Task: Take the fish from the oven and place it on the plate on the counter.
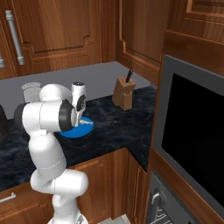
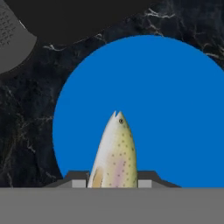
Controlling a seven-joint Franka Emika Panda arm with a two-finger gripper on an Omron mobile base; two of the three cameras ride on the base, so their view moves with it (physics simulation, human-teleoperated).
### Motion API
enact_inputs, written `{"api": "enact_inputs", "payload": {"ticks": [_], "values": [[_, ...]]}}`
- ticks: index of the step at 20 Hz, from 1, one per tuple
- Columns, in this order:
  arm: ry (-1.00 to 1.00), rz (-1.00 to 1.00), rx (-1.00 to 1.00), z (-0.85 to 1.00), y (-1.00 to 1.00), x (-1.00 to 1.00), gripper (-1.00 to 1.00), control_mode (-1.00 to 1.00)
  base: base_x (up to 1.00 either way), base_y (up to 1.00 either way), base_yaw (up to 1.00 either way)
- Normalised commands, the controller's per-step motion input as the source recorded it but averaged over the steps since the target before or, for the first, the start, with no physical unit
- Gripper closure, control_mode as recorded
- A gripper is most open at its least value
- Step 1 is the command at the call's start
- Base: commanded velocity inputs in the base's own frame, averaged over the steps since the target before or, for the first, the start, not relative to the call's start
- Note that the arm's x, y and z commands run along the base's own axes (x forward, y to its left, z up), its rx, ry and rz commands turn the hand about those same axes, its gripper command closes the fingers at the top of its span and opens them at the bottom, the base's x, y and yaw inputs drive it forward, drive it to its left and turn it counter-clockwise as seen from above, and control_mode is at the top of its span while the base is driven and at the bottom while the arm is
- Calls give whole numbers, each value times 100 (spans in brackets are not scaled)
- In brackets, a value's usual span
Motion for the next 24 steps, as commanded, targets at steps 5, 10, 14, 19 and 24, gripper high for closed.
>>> {"api": "enact_inputs", "payload": {"ticks": [5,10,14,19,24], "values": [[0,24,0,-21,16,0,100,-100,0,0,0],[0,22,-1,-11,6,8,100,-100,0,0,0],[0,17,-1,0,14,22,100,-100,0,0,0],[0,16,-1,0,20,24,100,-100,0,0,0],[0,13,0,-6,9,5,100,-100,0,0,0]]}}
